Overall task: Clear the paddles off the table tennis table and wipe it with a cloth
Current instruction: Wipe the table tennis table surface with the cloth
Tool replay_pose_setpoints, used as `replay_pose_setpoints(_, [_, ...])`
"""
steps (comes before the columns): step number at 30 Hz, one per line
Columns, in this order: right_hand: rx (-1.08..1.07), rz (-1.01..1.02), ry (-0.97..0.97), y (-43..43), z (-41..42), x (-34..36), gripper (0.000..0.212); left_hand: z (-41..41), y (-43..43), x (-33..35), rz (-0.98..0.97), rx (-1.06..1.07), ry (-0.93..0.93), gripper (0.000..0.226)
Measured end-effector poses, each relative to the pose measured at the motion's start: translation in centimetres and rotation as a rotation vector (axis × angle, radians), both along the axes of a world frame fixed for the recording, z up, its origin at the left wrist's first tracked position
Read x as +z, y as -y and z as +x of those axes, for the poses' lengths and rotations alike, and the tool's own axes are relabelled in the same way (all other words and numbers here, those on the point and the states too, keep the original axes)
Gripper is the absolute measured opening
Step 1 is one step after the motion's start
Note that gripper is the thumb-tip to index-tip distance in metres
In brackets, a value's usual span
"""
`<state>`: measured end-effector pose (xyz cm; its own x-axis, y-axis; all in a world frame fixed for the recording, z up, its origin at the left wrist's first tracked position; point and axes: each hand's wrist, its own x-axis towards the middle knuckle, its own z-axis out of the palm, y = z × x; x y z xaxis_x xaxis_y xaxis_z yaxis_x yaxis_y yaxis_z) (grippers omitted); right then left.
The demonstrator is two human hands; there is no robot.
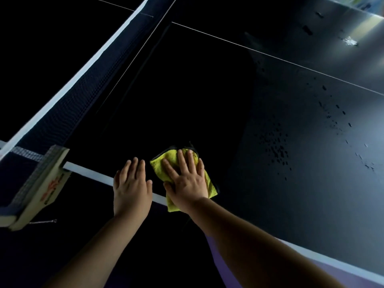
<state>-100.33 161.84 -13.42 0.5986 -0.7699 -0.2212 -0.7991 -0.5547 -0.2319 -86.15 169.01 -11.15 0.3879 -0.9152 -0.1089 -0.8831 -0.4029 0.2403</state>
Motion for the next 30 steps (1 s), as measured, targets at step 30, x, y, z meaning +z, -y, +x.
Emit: replay_pose_setpoints(30, [0.132,-0.088,-0.036,31.1,-17.3,-1.1,0.068,-16.5,26.6,1.4,0.31,-0.162,0.049,0.099])
